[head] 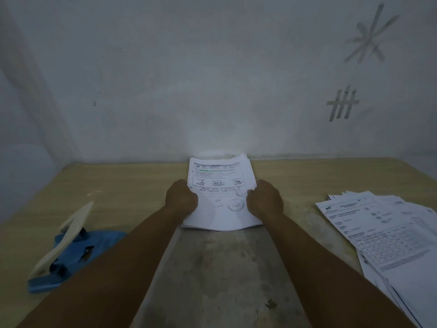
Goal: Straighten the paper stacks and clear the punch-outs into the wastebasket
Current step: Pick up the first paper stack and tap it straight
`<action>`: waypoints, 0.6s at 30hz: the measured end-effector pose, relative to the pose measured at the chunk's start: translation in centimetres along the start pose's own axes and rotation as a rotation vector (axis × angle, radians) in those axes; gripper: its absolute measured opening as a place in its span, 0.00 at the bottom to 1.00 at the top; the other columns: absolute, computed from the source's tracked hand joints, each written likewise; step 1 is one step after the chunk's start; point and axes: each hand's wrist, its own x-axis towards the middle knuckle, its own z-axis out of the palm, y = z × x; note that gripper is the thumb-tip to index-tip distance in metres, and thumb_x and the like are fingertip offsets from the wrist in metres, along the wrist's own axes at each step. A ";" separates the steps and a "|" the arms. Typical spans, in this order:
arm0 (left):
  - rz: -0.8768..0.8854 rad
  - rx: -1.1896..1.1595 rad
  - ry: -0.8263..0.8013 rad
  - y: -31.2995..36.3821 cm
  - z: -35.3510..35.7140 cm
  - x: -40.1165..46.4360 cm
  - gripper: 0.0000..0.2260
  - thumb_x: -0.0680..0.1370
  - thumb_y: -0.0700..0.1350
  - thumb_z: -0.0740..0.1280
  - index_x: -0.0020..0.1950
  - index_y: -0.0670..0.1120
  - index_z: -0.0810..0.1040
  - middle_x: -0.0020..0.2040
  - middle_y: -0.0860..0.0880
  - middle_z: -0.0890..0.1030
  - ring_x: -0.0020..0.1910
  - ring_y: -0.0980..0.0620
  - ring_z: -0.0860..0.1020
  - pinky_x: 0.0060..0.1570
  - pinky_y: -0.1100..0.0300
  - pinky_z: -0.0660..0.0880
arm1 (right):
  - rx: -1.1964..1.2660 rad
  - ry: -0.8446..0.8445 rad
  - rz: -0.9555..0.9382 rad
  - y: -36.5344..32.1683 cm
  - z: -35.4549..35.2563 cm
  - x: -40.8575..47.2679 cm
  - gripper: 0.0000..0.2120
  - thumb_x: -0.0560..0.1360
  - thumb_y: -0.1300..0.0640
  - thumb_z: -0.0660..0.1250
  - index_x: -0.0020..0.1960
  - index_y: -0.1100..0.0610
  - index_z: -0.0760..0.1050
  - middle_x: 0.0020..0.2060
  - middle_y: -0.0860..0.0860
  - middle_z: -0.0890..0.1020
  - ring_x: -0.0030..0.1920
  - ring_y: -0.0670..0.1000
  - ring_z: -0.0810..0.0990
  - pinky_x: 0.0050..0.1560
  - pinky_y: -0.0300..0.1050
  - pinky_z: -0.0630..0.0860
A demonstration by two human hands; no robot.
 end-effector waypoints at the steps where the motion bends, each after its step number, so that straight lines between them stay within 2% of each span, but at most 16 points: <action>1: 0.001 0.025 0.008 0.0 0.1 0.2 0.13 0.75 0.36 0.62 0.58 0.39 0.78 0.59 0.41 0.79 0.57 0.41 0.77 0.48 0.60 0.69 | -0.034 0.002 0.006 0.0 0.1 0.2 0.12 0.79 0.52 0.62 0.59 0.57 0.75 0.58 0.55 0.80 0.58 0.58 0.78 0.48 0.45 0.70; 3: 0.005 0.098 0.008 -0.1 0.2 0.5 0.12 0.75 0.37 0.62 0.57 0.38 0.77 0.59 0.41 0.79 0.57 0.41 0.76 0.48 0.60 0.68 | -0.118 0.006 0.019 0.0 0.3 0.3 0.14 0.79 0.49 0.61 0.60 0.56 0.75 0.59 0.55 0.79 0.60 0.59 0.75 0.53 0.49 0.71; 5: 0.000 0.187 -0.009 -0.4 0.3 0.7 0.11 0.75 0.41 0.63 0.56 0.40 0.77 0.58 0.42 0.79 0.57 0.40 0.77 0.48 0.58 0.71 | -0.195 0.020 0.027 0.2 0.4 0.3 0.17 0.79 0.48 0.61 0.62 0.56 0.74 0.60 0.56 0.77 0.62 0.60 0.72 0.57 0.51 0.71; 7: -0.025 0.311 -0.008 -0.6 0.4 0.6 0.14 0.74 0.45 0.62 0.57 0.42 0.77 0.59 0.42 0.77 0.58 0.39 0.75 0.53 0.52 0.74 | -0.236 0.039 0.024 0.4 0.5 0.2 0.18 0.79 0.47 0.61 0.62 0.57 0.75 0.60 0.57 0.76 0.63 0.60 0.71 0.59 0.51 0.70; 10: -0.062 0.415 0.007 -0.7 0.6 0.3 0.16 0.76 0.47 0.61 0.61 0.43 0.75 0.62 0.40 0.72 0.61 0.38 0.71 0.58 0.49 0.71 | -0.247 0.047 0.009 0.5 0.6 0.1 0.17 0.79 0.47 0.61 0.61 0.57 0.75 0.60 0.57 0.75 0.64 0.60 0.70 0.60 0.52 0.70; 15: -0.062 0.421 0.011 -0.6 0.6 0.0 0.18 0.77 0.48 0.61 0.64 0.43 0.74 0.64 0.40 0.71 0.63 0.39 0.70 0.59 0.48 0.71 | -0.263 0.063 -0.027 0.7 0.7 -0.2 0.17 0.79 0.47 0.60 0.62 0.57 0.74 0.59 0.57 0.75 0.64 0.60 0.70 0.60 0.52 0.69; 18: -0.035 0.328 0.039 -0.7 0.3 -0.3 0.20 0.77 0.50 0.63 0.67 0.43 0.71 0.65 0.40 0.72 0.64 0.38 0.71 0.60 0.48 0.70 | -0.202 0.075 -0.040 0.8 0.4 -0.5 0.18 0.79 0.47 0.60 0.65 0.55 0.72 0.60 0.57 0.76 0.64 0.60 0.70 0.60 0.53 0.69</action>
